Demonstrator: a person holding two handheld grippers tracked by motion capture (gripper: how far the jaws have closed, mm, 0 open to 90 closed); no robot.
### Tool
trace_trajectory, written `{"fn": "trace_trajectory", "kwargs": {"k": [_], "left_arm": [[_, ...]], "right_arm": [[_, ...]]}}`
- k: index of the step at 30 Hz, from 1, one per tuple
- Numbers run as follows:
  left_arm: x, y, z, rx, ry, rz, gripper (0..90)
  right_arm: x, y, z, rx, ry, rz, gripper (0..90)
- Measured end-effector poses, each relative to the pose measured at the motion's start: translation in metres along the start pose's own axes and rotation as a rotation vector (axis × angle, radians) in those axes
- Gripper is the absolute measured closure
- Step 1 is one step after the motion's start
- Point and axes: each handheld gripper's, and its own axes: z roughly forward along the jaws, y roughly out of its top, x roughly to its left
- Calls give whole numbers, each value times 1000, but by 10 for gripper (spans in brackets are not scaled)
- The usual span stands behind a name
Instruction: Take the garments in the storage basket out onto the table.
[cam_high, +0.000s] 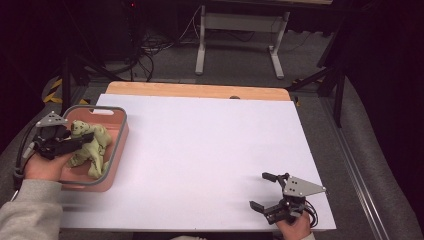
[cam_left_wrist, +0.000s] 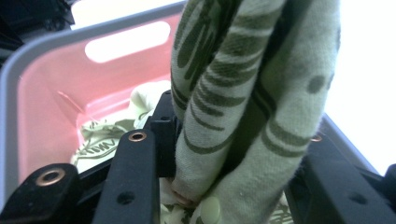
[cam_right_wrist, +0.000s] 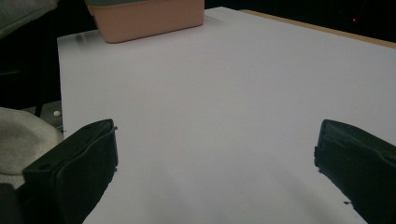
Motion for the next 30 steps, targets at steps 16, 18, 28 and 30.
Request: {"fn": "trace_trajectory", "kwargs": {"k": [16,18,28,30], "left_arm": [[-6,21,-26,-109,3,15,607],[-7,23,-28,-119,3,17,607],[-12,35,-46,-174,-3,21,608],[-13,39,-50,-181,-3,25,608]], "right_arm": [[1,0,-1,-9,-3,-5,3],[1,0,-1,-8,-3,-6,3],[1,1,-1,-12,0,-7,3],[1,1,-1,-11,0,-7,3]]}}
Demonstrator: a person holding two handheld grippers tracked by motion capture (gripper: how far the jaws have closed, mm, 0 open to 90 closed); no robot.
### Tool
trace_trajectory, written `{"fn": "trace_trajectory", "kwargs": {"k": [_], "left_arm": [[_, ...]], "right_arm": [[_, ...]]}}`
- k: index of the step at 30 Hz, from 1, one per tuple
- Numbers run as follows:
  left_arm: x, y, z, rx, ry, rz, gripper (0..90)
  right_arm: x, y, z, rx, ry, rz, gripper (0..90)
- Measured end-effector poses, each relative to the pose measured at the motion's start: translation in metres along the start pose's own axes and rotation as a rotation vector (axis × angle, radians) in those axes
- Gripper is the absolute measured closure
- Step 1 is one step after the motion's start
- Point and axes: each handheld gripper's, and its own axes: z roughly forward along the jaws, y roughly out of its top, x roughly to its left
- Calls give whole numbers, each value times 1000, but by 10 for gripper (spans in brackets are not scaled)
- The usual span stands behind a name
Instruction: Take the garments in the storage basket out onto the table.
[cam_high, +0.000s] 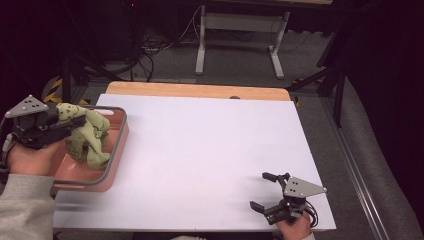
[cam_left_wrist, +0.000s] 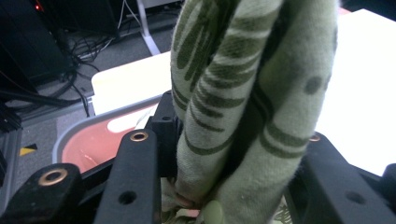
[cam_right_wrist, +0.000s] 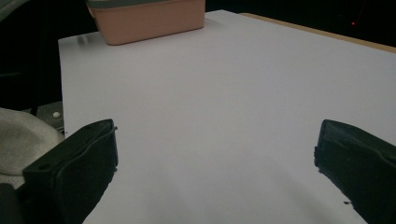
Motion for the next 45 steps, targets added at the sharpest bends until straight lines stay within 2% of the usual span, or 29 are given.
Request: {"fn": "trace_trajectory", "kwargs": {"k": [14,23,35,43,45], "left_arm": [[-15,32,-19,-70,-25,51,611],[-22,53,-27,-111,-35,66,614],[-40,77,-25,-153,-69,102,619],[-64,95,-14,-195,-102,140,622],[-66,97,-13,-200,-109,140,622]], "right_arm": [[1,0,-1,0,2,1,3],[1,0,0,2,3,0,3],[0,0,0,5,4,-2,3],[0,0,-1,4,6,0,3],[0,0,-1,3,6,-1,3]]}}
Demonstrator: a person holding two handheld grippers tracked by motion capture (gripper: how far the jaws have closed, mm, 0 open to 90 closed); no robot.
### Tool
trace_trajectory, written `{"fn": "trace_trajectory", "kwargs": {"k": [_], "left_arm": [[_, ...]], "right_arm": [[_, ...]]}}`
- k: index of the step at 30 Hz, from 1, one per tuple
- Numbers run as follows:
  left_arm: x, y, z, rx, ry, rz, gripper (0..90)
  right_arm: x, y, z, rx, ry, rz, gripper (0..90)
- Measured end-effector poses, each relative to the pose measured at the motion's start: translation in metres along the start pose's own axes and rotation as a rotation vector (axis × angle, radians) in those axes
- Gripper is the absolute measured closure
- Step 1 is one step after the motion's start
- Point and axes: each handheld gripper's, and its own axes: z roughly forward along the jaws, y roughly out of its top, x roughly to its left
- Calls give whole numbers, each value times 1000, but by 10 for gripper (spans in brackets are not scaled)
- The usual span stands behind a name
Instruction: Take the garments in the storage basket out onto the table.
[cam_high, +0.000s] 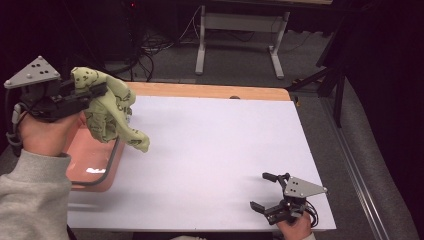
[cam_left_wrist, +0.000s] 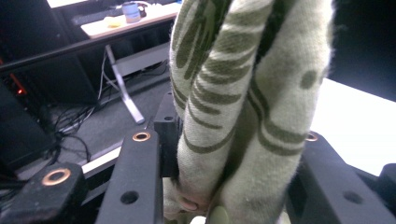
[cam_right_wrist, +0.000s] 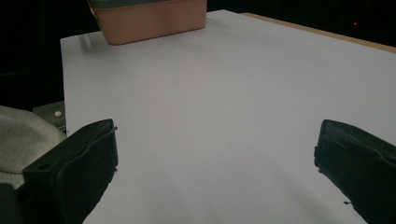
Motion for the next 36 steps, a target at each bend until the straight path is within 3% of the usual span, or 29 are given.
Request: {"fn": "trace_trajectory", "kwargs": {"k": [10,17,36], "left_arm": [[-23,15,25,-29,-85,11,622],[-41,19,46,-22,-126,34,620],[-86,19,99,-39,-244,54,616]], "right_arm": [[0,0,0,0,4,1,3],[0,0,0,-1,9,-1,3],[-1,-1,-1,0,16,-5,3]]}}
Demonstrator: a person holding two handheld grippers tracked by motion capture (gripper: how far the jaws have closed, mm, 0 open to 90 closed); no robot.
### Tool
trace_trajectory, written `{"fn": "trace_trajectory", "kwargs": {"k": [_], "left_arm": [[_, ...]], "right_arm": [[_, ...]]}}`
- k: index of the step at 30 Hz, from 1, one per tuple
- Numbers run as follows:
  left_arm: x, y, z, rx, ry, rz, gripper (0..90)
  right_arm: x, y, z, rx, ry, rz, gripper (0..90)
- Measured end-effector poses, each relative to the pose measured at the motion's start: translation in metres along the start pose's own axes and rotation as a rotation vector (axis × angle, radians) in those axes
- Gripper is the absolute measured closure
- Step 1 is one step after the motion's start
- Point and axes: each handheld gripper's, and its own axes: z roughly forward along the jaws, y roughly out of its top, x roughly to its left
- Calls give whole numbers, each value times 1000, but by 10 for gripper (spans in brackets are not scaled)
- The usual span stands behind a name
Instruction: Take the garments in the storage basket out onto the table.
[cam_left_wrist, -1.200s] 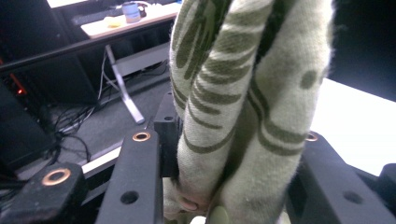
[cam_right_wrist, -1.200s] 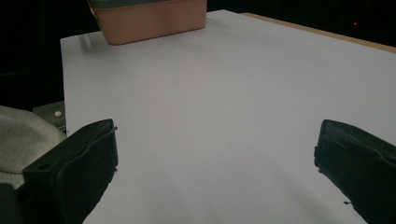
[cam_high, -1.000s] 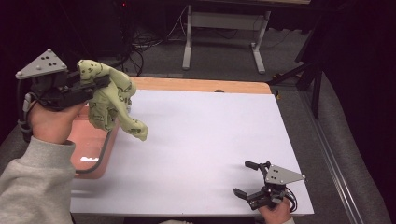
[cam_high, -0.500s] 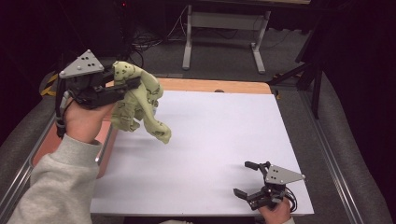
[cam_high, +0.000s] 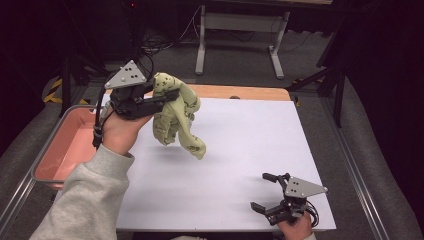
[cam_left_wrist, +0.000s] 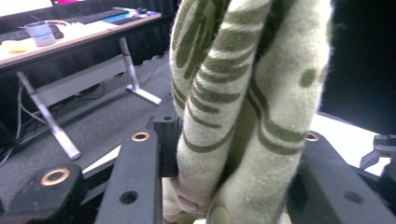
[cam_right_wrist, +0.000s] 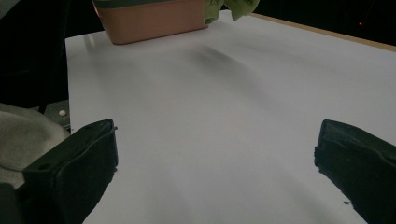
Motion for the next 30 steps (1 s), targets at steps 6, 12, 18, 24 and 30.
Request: {"fn": "trace_trajectory", "kwargs": {"k": [6,12,18,24,30], "left_arm": [[-6,-2,12,5,-23,-7,613],[-11,-5,25,15,-35,-1,612],[-14,-12,40,22,-49,-19,612],[-16,-19,53,36,-54,-26,612],[-16,-30,63,57,-60,-40,609]], "right_arm": [[0,0,0,-3,2,1,3],[0,0,0,-2,3,0,3],[0,0,0,-1,4,0,3],[0,0,0,-1,6,-2,3],[0,0,0,-2,8,-2,3]]}}
